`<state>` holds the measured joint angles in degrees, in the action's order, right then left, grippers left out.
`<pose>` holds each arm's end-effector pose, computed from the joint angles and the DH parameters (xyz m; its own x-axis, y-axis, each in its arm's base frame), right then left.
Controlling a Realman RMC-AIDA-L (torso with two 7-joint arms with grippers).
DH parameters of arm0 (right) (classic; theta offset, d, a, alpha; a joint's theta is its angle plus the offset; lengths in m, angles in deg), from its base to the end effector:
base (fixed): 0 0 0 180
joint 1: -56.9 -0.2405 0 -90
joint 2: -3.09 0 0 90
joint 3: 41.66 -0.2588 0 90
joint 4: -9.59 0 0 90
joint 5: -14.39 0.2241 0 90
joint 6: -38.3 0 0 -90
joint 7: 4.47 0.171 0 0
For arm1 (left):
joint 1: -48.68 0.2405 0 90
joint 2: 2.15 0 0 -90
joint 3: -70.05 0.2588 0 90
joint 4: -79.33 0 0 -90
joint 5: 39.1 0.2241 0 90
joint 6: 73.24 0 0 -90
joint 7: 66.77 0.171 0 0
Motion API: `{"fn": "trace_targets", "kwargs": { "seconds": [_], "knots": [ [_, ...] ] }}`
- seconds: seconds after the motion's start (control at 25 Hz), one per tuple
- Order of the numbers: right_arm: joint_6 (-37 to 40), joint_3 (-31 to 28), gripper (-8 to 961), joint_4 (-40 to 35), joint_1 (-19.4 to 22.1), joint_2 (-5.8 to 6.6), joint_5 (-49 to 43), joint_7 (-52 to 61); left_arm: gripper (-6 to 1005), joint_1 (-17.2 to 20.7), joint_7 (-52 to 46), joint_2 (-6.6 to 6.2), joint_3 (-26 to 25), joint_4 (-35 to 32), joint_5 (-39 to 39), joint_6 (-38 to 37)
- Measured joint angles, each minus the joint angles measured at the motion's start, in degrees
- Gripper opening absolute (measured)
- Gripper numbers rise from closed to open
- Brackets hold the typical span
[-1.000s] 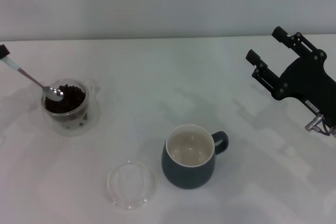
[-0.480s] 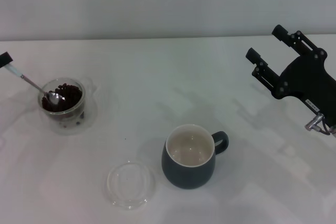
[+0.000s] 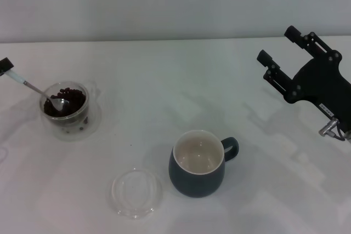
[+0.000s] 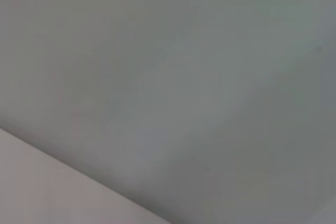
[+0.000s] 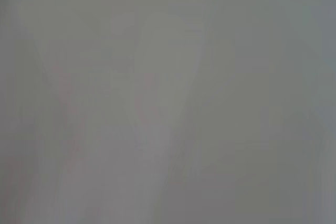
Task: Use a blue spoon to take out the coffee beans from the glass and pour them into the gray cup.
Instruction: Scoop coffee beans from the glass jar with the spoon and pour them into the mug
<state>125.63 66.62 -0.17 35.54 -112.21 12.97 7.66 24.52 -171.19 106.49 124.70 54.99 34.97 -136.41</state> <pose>0.2873 0.3226 -0.0180 0.7081 0.3244 -0.6271 -0.4064 -0.5390 -0.7378 -0.3497 0.3950 0.0512 0.1189 0.5248 0.8429 0.9712 -0.2381 0.0113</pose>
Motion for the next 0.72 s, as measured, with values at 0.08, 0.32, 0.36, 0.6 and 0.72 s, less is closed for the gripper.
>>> {"fn": "trace_targets", "kwargs": {
  "seconds": [0.08,0.32,0.36,0.6,0.72],
  "knots": [
    [-0.1,0.0,687,0.0,0.0,0.00,-0.1,0.0,136,0.4,-0.4,0.15,-0.9,0.0,-0.1,-1.6],
    [0.4,0.0,687,0.0,0.1,0.00,-0.2,0.0,136,1.1,-1.6,0.11,-2.5,0.0,-0.1,-3.0],
    [0.5,0.0,687,0.0,0.1,0.00,-0.3,0.0,136,1.1,-1.8,0.05,-2.6,0.0,-0.1,-3.1],
    [0.2,0.1,686,-0.1,-0.1,0.00,-0.3,0.0,136,1.4,-2.3,0.00,-2.6,0.1,0.1,-3.2],
    [0.2,0.1,686,-0.1,-0.1,0.00,-0.3,0.0,136,1.5,-2.3,-0.01,-2.6,0.1,0.2,-3.3]
  ]
}}
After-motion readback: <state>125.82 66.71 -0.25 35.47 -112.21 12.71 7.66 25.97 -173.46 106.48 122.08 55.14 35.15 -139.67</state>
